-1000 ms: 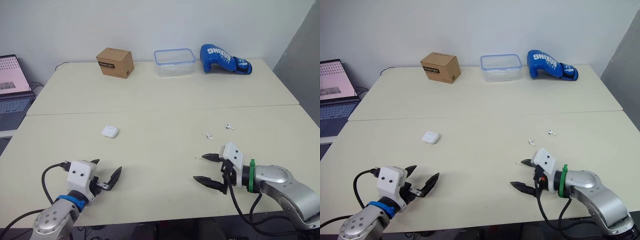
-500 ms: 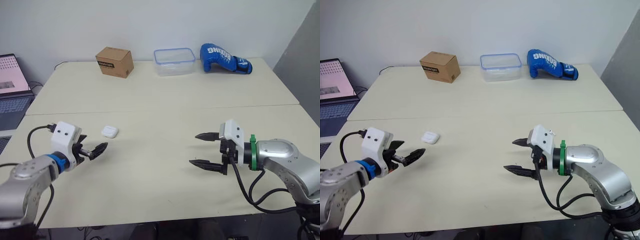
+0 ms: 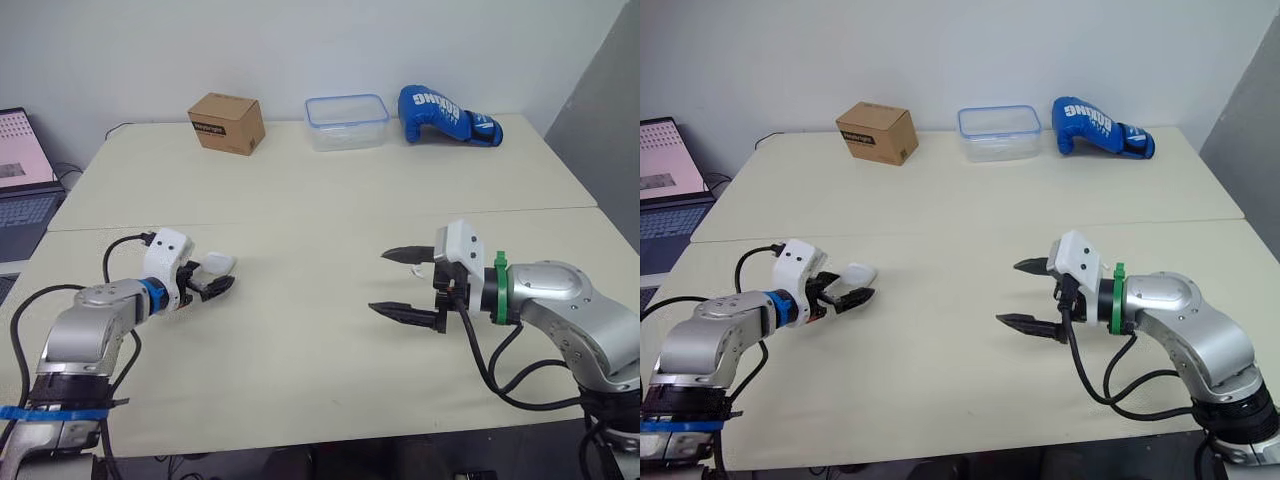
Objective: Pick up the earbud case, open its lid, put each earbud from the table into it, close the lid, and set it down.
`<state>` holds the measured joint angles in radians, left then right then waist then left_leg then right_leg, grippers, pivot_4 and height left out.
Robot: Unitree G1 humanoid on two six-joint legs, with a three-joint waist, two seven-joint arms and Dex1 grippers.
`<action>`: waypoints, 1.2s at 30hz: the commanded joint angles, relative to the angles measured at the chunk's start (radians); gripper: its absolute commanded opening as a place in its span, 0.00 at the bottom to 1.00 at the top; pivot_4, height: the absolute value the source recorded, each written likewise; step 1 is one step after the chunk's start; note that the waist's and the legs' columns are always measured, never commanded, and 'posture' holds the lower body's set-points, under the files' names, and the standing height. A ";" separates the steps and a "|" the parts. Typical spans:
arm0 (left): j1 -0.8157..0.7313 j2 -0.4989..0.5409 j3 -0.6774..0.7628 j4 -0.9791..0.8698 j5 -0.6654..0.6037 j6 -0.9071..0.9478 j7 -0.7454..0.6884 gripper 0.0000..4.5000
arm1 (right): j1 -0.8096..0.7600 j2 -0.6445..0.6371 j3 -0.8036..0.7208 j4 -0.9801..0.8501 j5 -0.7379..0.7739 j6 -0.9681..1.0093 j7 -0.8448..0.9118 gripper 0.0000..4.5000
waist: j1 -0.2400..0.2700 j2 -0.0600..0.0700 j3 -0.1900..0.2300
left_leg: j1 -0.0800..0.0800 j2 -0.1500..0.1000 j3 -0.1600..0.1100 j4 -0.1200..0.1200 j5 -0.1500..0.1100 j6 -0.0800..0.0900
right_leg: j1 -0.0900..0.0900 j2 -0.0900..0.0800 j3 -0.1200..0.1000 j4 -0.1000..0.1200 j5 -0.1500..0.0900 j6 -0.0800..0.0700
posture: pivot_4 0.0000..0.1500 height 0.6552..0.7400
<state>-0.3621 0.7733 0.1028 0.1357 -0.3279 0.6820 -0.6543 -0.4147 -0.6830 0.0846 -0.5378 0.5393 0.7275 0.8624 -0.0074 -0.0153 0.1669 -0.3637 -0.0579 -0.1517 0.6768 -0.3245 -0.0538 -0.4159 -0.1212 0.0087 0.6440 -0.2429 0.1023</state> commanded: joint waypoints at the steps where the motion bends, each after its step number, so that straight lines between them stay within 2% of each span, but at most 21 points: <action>1: -0.033 -0.011 -0.011 0.056 0.037 -0.069 -0.017 1.00 | -0.022 0.021 -0.017 -0.005 0.000 -0.035 -0.019 1.00 | 0.000 0.000 0.000 | 0.000 0.000 0.000 0.000 0.000 0.000 | 0.000 0.000 0.000 0.000 0.000 0.000 | 1.00 0.89; 8: -0.054 -0.056 -0.033 0.119 0.073 -0.120 -0.022 1.00 | -0.019 0.034 -0.016 -0.015 0.003 -0.032 -0.032 1.00 | 0.001 0.000 0.000 | 0.000 0.000 0.000 0.000 0.000 0.000 | 0.000 0.000 0.000 0.001 0.000 0.000 | 1.00 0.89; 23: -0.035 -0.088 -0.029 0.110 0.086 -0.114 -0.008 1.00 | 0.015 0.032 -0.006 -0.004 -0.010 -0.071 -0.024 1.00 | 0.004 0.000 0.000 | 0.000 -0.001 0.000 0.001 0.000 0.000 | 0.001 0.000 0.000 0.001 0.000 0.000 | 1.00 0.89; 26: -0.039 -0.093 -0.025 0.108 0.085 -0.103 0.005 0.88 | 0.028 0.031 -0.006 -0.003 -0.013 -0.082 -0.022 1.00 | 0.004 0.000 0.000 | 0.001 -0.001 0.000 0.001 0.000 0.000 | 0.001 0.000 0.000 0.001 0.000 0.000 | 1.00 0.89; 30: -0.038 -0.094 -0.025 0.104 0.086 -0.099 0.003 0.62 | 0.041 0.028 -0.008 -0.006 -0.014 -0.091 -0.023 1.00 | 0.004 0.000 -0.001 | 0.001 -0.001 0.000 0.001 0.000 0.000 | 0.001 0.000 0.000 0.001 0.000 0.000 | 1.00 0.89; 36: -0.040 -0.090 -0.035 0.110 0.089 -0.105 -0.009 0.62 | 0.049 0.027 -0.009 -0.010 -0.013 -0.091 -0.028 1.00 | 0.004 0.000 -0.001 | 0.001 -0.001 0.000 0.001 0.000 0.000 | 0.001 0.000 0.000 0.001 0.000 0.000 | 1.00 0.89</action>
<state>-0.4063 0.6830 0.0848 0.2399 -0.2591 0.5662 -0.6533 -0.3649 -0.6523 0.0853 -0.5257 0.5272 0.6550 0.8348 -0.0037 -0.0149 0.1663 -0.3629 -0.0586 -0.1519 0.6778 -0.3243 -0.0541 -0.4150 -0.1217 0.0088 0.6454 -0.2428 0.1025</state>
